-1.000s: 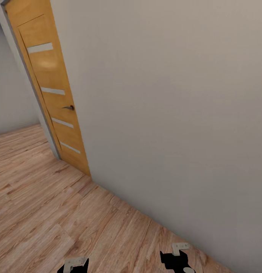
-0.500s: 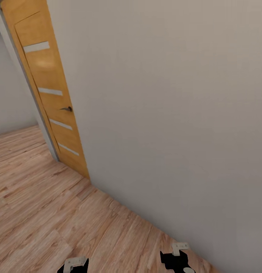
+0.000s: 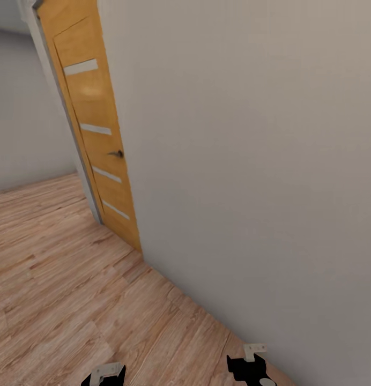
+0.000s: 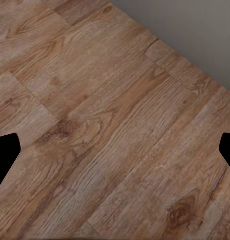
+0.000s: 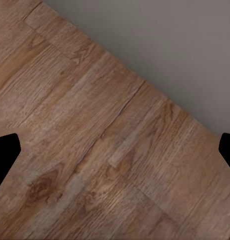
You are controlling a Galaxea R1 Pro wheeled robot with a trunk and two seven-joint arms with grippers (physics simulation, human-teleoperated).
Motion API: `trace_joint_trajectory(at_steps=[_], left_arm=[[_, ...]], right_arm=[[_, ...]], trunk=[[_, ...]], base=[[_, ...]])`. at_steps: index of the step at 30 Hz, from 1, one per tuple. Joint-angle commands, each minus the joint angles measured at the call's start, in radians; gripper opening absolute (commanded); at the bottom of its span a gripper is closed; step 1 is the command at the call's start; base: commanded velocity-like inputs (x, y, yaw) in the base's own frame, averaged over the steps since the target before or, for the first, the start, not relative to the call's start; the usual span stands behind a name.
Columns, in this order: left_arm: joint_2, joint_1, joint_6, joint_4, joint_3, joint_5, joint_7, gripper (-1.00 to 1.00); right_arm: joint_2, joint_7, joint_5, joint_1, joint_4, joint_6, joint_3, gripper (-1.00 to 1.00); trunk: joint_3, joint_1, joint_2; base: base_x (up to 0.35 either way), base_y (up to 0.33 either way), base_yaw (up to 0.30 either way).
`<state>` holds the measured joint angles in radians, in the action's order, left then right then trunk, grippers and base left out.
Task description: Move the two storage containers from the living room to the garage. In the garage, place one container on the floor and stack the other container on top of it (either order is fine).
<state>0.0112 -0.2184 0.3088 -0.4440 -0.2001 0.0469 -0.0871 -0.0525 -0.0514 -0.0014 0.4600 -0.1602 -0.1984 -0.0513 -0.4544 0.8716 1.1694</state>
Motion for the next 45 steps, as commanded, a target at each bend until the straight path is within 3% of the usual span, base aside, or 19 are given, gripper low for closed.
trace_joint_trajectory(at_steps=[1,45], left_arm=[[0.001,-0.001,0.003,0.001,-0.009,0.005,-0.008,1.00],[0.001,-0.001,0.003,0.001,-0.009,0.004,-0.008,1.00]], right_arm=[[0.000,-0.005,0.000,0.000,0.001,-0.003,-0.005,1.00],[-0.001,-0.007,0.000,0.000,0.001,-0.003,-0.005,1.00]], trunk=[[-0.001,0.000,0.001],[-0.001,0.000,0.001]], base=[[0.008,0.000,0.286],[0.000,0.000,0.288]])
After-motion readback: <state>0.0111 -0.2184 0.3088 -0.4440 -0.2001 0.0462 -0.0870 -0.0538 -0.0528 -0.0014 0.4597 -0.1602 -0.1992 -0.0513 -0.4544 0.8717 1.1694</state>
